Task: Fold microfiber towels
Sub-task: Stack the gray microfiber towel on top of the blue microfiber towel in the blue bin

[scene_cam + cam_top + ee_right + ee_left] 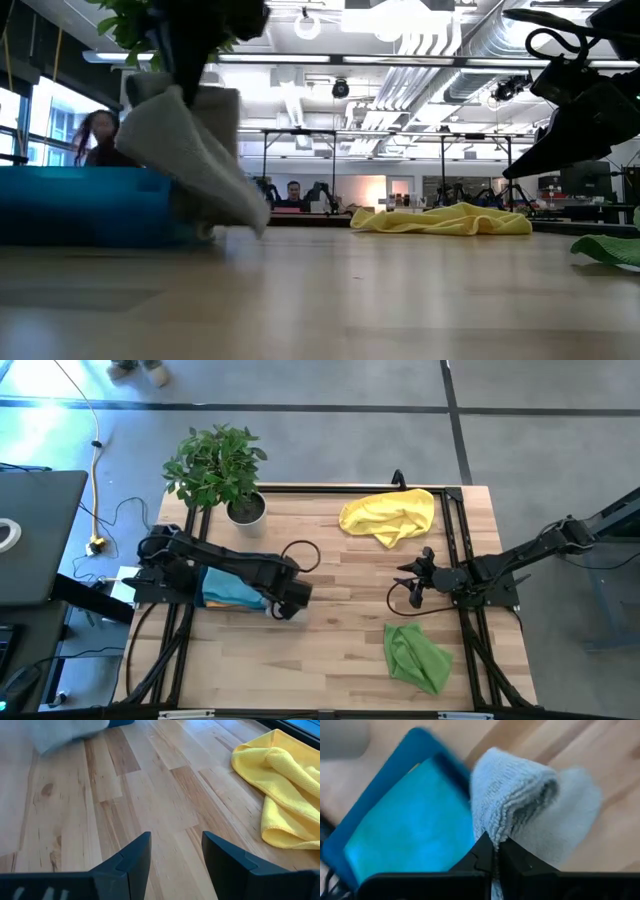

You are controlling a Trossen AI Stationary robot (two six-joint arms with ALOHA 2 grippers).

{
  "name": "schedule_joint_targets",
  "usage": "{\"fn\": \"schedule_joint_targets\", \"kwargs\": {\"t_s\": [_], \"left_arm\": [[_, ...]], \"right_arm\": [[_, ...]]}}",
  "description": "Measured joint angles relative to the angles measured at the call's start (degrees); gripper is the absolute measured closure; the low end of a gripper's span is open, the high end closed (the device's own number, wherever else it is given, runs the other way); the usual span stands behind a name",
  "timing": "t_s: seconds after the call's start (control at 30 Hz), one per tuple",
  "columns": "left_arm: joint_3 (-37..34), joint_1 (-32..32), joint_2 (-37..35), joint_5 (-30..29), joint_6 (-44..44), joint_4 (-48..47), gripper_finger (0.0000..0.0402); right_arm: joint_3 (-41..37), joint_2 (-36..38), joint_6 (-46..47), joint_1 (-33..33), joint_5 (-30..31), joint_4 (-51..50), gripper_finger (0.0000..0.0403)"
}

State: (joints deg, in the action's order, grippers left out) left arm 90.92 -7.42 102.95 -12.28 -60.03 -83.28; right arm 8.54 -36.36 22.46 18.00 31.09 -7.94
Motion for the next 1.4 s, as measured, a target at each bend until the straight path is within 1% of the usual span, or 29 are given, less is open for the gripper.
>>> {"fn": "schedule_joint_targets", "kwargs": {"t_s": [0.2,0.47,0.63,0.77,1.03,1.23,1.4], "left_arm": [[-8.05,0.02,-6.19,-0.07,-5.84,1.42,0.0398],[-24.7,0.04,-18.92,-0.18,-12.37,9.09,0.0398],[-35.44,1.33,-25.59,-0.35,-14.17,14.09,0.0398],[-41.71,2.76,-29.52,-0.37,-14.37,16.78,0.0398],[-47.16,3.69,-34.01,-1.24,-14.4,15.8,0.0398],[-47.37,3.69,-34.61,-2.73,-15.99,10.97,0.0398],[-47.37,3.69,-34.55,-2.46,-16.96,8.73,0.0393]], "right_arm": [[0.0,0.02,0.0,0.0,0.0,-0.07,0.0233],[-0.02,0.04,0.0,0.0,0.0,-0.55,0.0233],[-0.02,0.02,0.0,0.0,0.0,-0.65,0.0233],[-0.02,-0.02,0.0,0.0,0.0,-0.61,0.0233],[-0.02,-0.01,0.0,0.0,0.0,-1.7,0.0233],[-0.02,0.02,0.0,0.0,0.0,-2.16,0.0233],[-0.02,0.04,0.0,0.0,0.0,-2.58,0.0233]]}}
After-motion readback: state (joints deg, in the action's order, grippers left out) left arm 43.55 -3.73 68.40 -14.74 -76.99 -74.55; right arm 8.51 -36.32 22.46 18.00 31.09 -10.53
